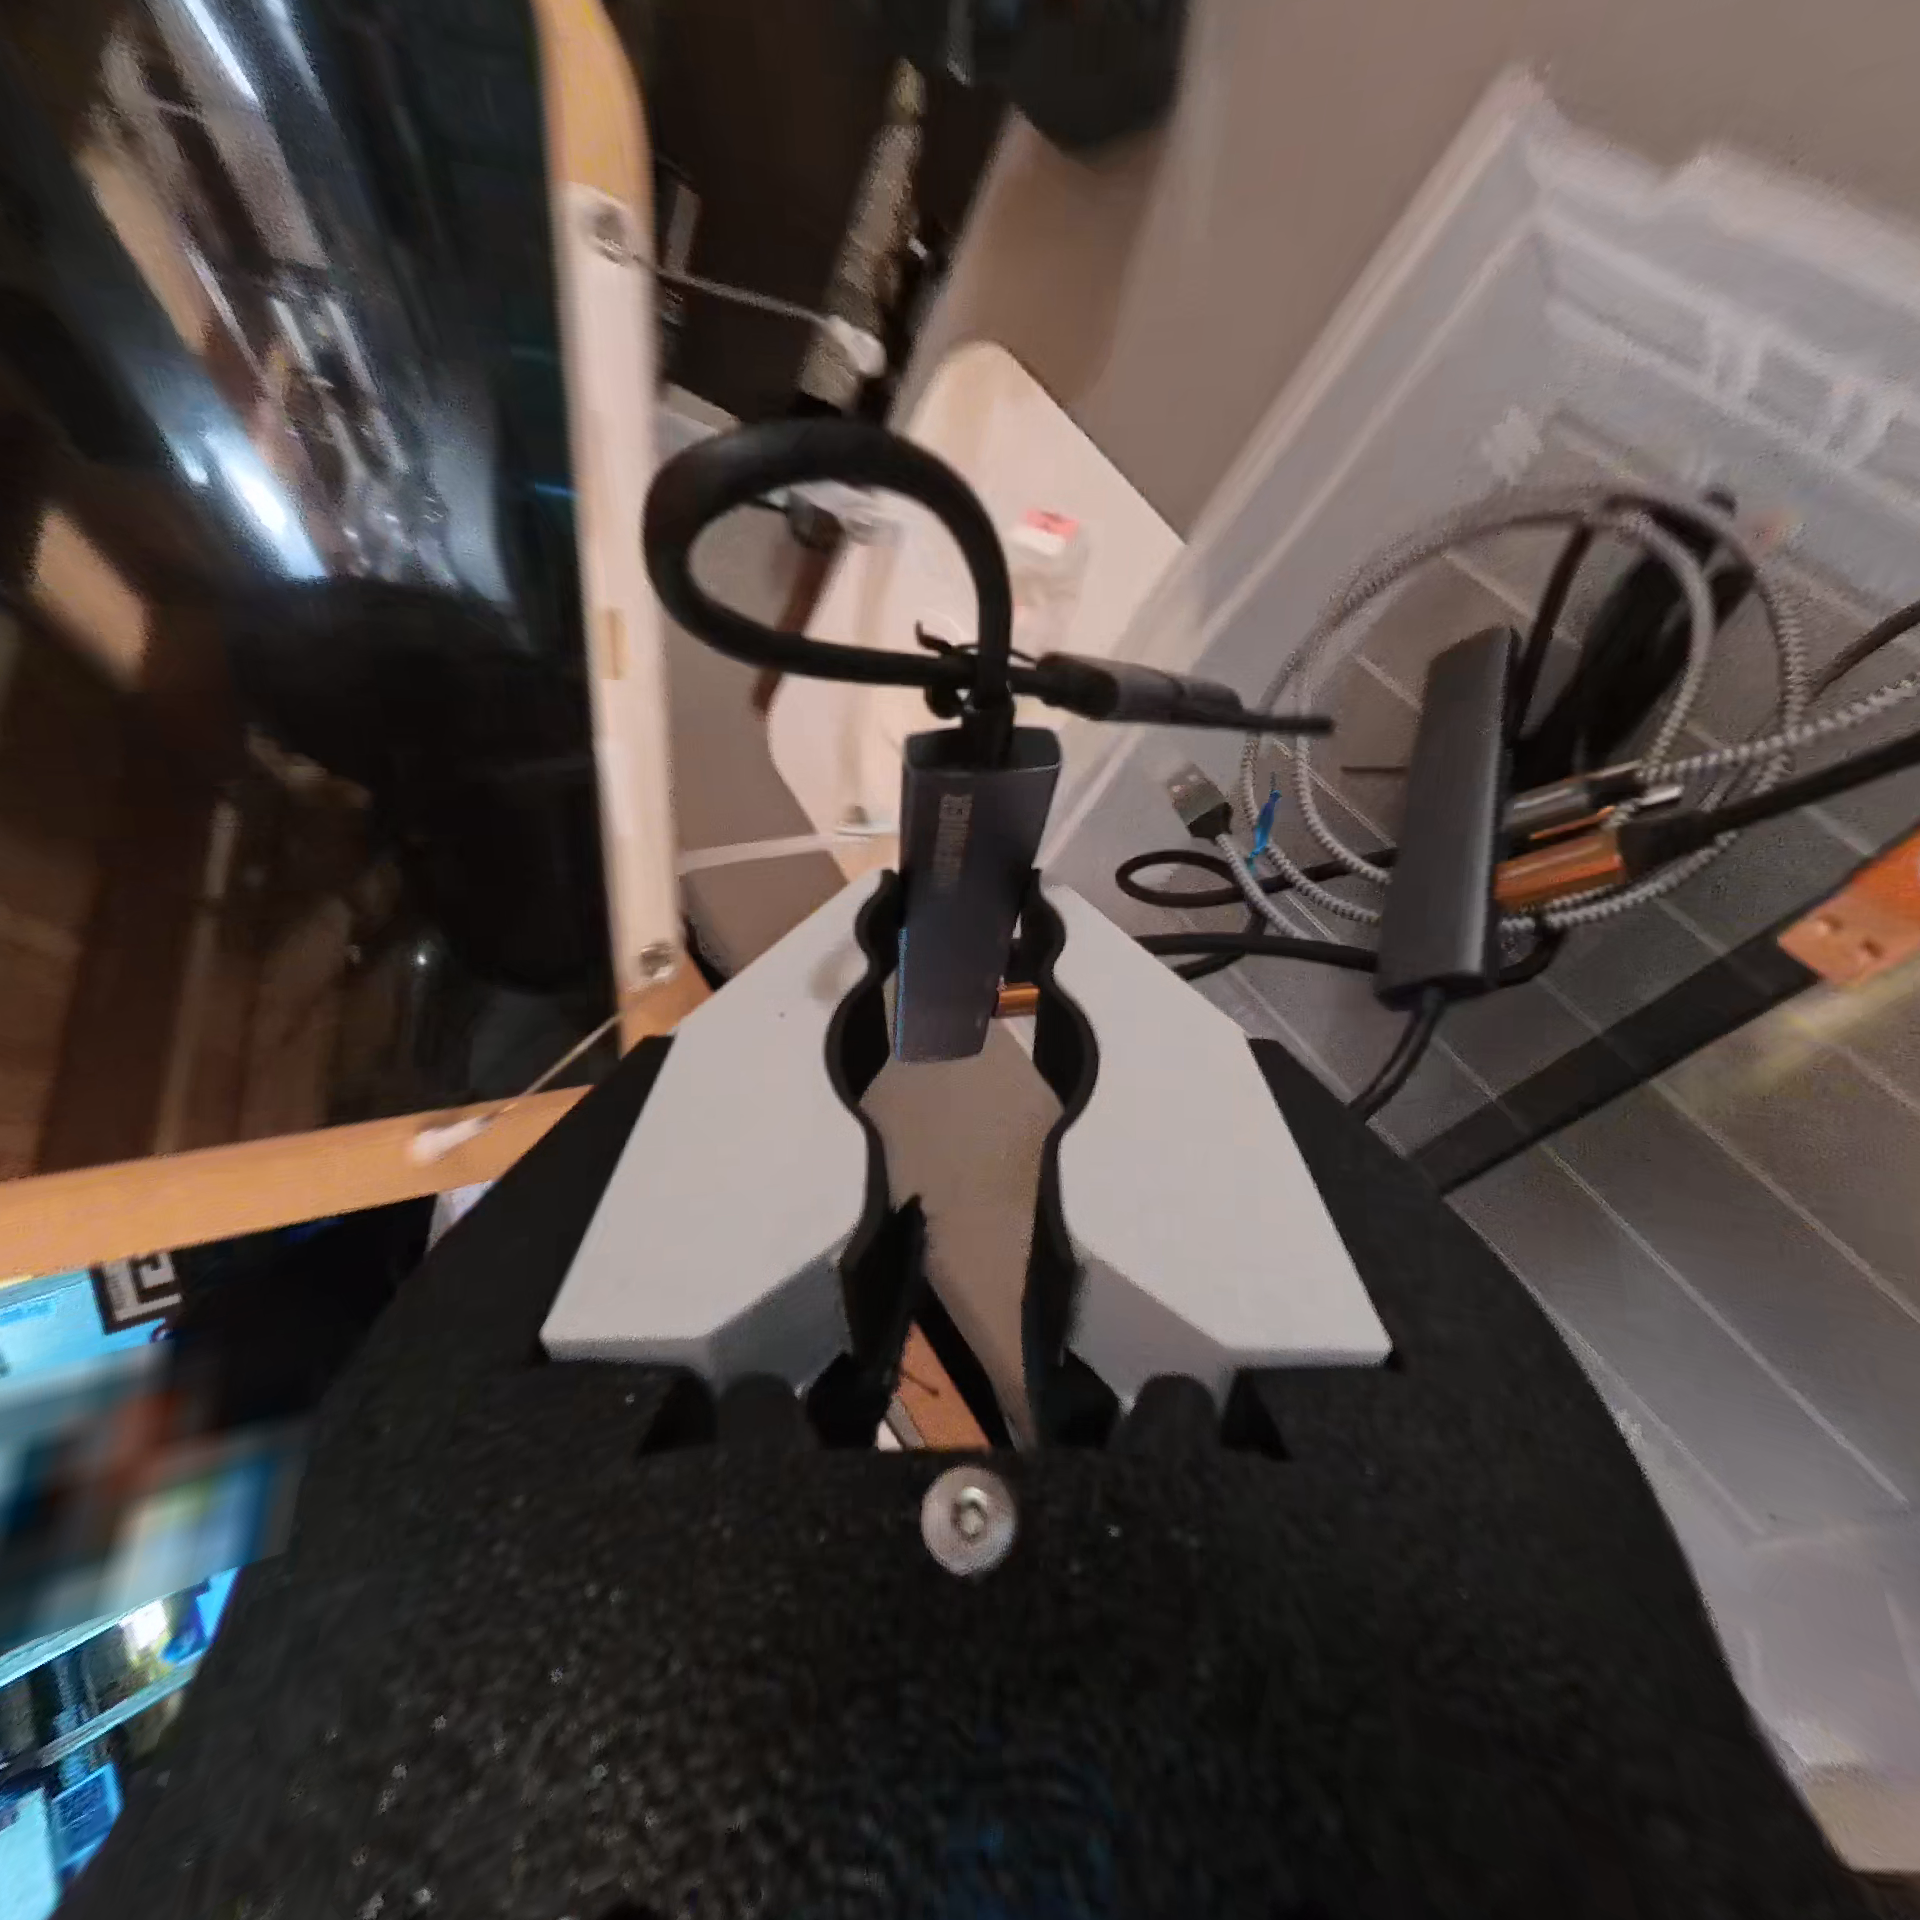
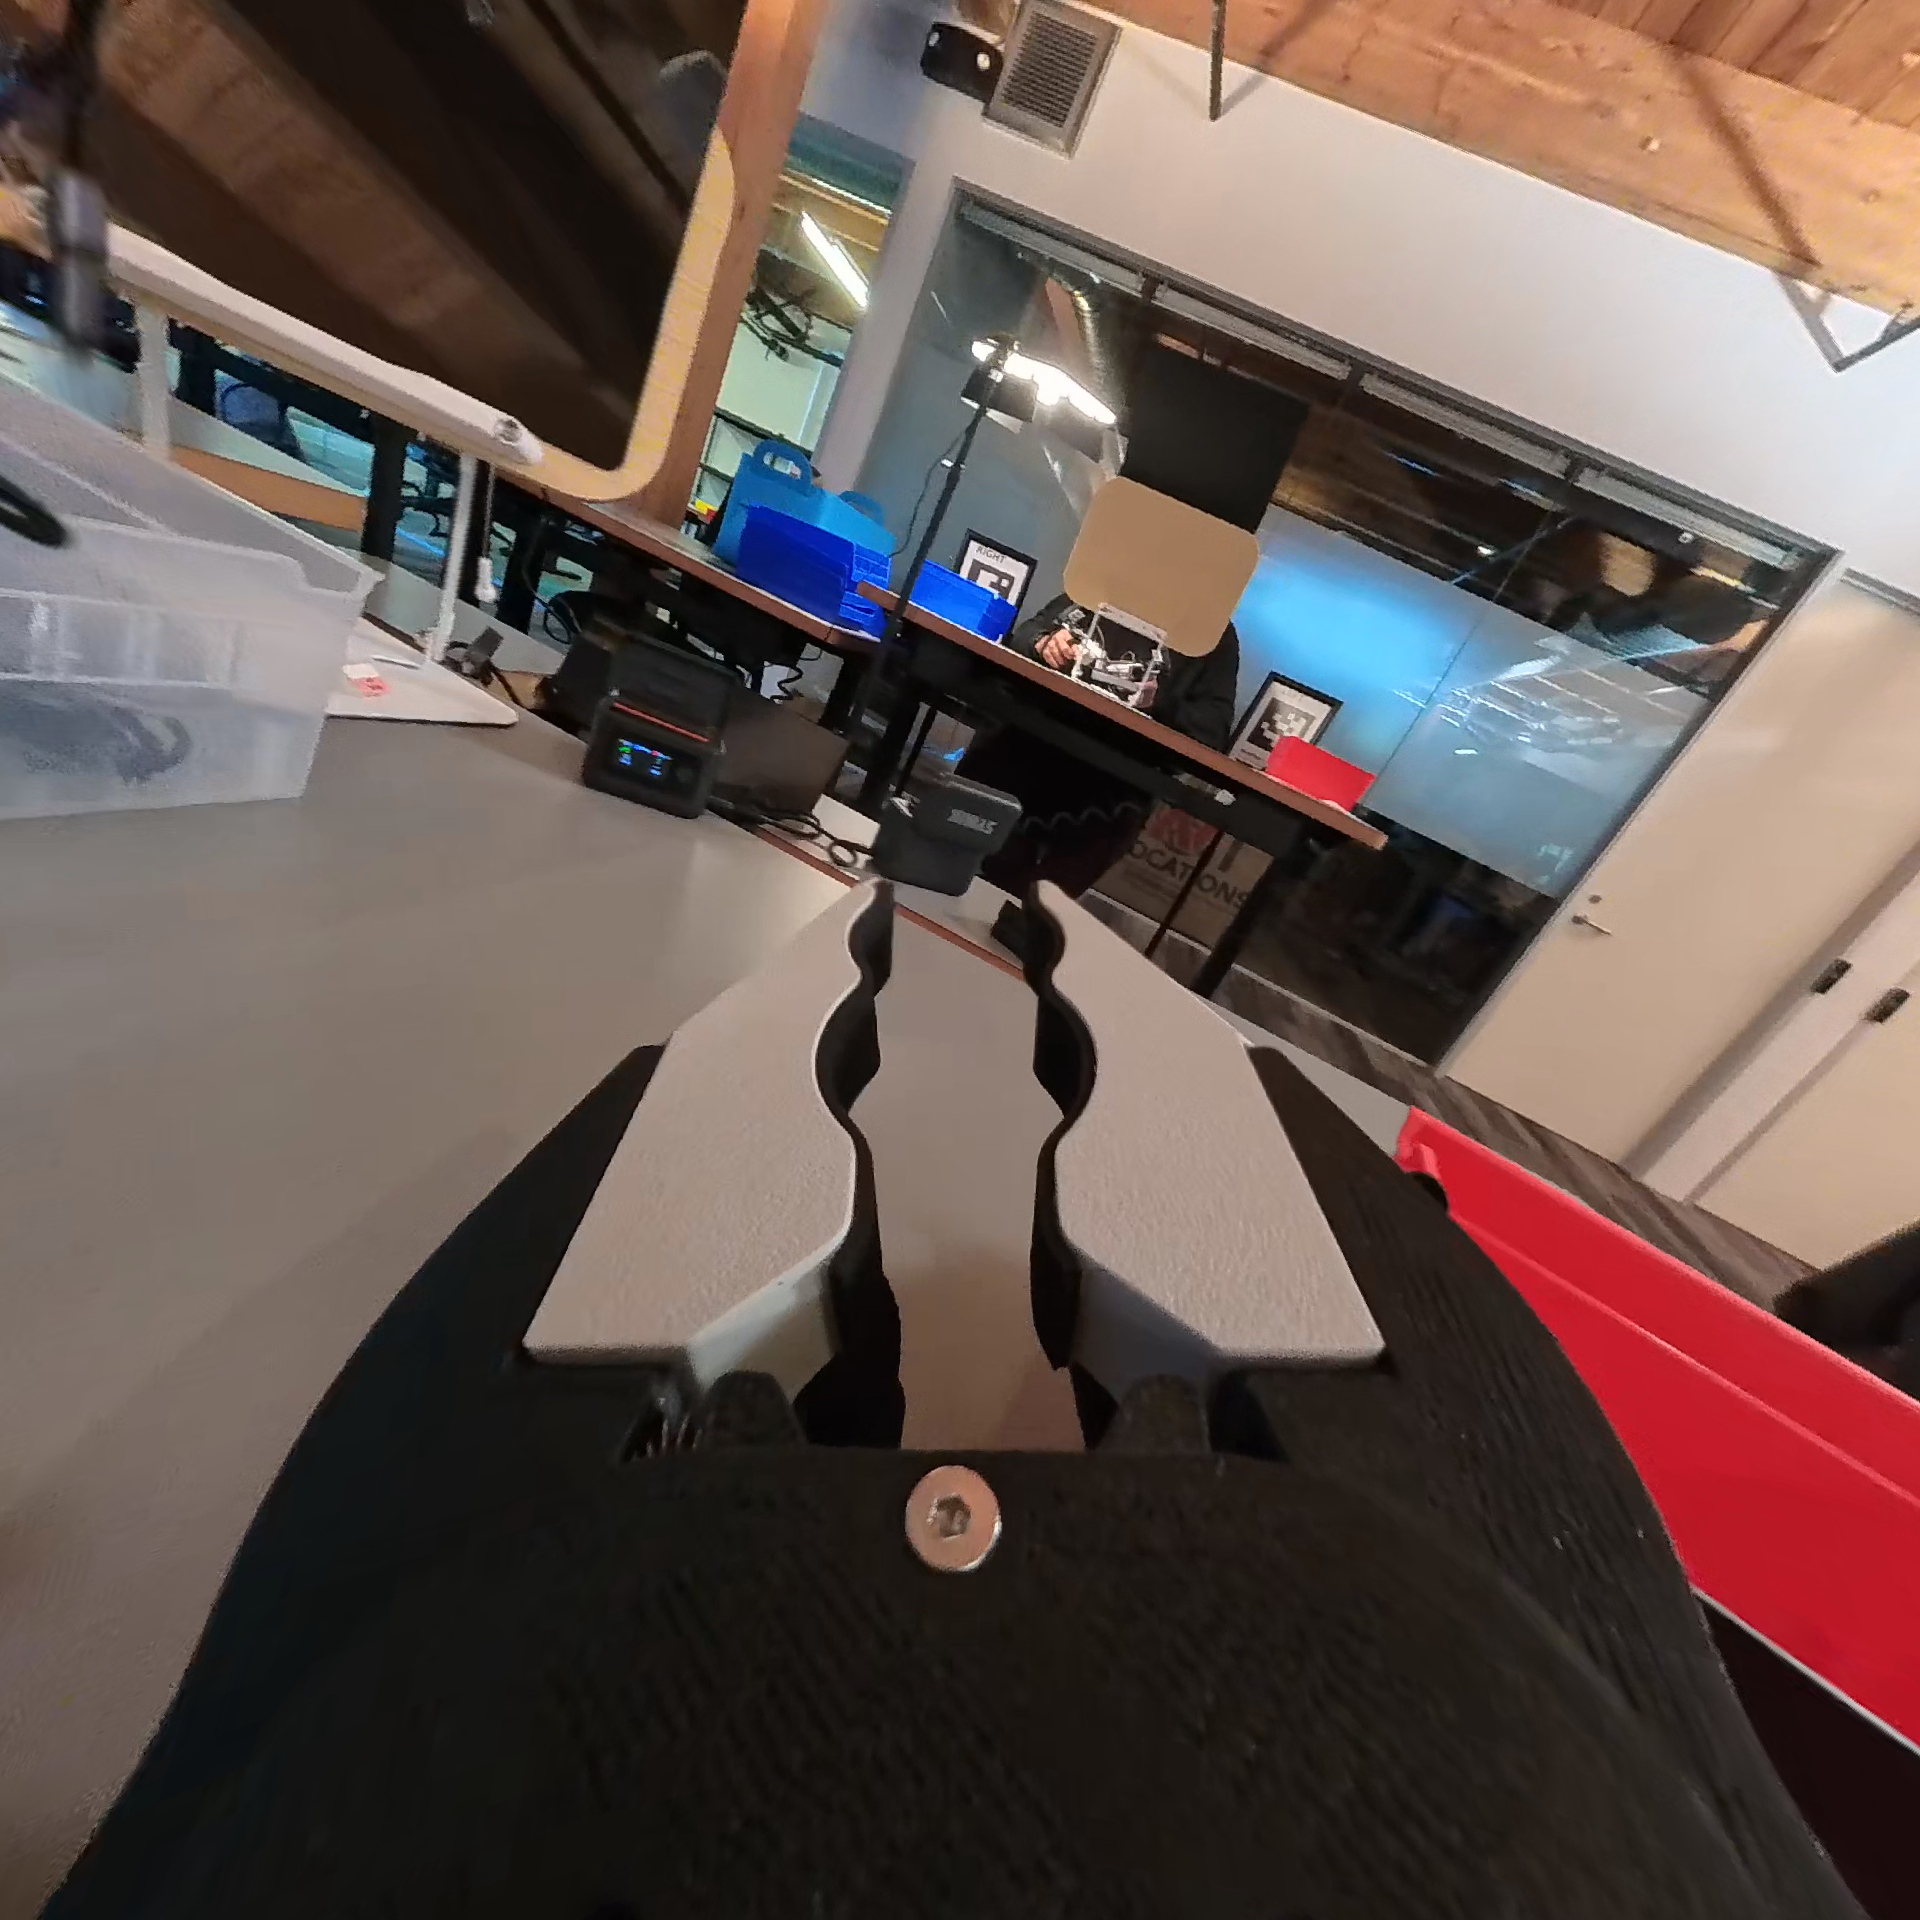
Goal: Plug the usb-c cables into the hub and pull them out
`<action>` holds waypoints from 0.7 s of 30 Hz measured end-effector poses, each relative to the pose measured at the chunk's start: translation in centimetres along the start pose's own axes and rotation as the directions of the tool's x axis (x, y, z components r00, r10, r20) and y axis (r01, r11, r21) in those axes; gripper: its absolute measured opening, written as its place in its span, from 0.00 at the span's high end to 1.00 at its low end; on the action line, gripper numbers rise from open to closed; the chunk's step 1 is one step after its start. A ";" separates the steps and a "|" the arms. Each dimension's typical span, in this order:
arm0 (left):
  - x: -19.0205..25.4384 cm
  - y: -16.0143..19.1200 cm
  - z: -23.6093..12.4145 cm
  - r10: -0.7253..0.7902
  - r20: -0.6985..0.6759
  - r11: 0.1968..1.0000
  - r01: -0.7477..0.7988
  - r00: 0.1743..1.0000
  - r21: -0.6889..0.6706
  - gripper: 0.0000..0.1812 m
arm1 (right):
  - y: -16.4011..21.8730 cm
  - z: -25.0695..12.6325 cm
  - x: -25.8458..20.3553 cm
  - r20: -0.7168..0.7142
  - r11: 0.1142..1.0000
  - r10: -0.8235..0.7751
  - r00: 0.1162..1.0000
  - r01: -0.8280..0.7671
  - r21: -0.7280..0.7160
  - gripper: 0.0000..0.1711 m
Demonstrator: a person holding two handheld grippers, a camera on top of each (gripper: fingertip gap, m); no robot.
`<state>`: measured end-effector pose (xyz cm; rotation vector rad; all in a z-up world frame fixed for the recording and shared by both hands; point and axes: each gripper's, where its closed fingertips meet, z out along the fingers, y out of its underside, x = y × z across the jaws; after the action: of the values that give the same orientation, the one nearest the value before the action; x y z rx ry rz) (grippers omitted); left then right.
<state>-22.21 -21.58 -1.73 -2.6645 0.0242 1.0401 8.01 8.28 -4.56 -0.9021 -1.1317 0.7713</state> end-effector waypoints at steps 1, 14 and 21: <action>-1.0 -0.5 -1.3 -0.013 0.026 1.000 0.013 1.000 0.026 0.88 | 0.0 0.0 -0.3 0.011 1.000 0.000 1.000 0.000 0.001 0.86; -11.1 -6.7 -12.0 -0.242 0.339 0.931 0.119 0.909 0.345 0.88 | -0.2 0.2 -1.3 0.048 1.000 -0.021 0.999 0.021 0.011 0.86; -6.5 -16.1 -14.8 -0.204 0.104 0.790 0.101 0.973 0.604 0.88 | -0.7 0.0 -1.4 0.042 0.998 -0.041 0.998 0.039 0.045 0.86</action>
<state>-15.40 -10.59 17.05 -1.9685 0.0855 0.9918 7.71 6.71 -4.53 -0.8269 -1.1626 0.7836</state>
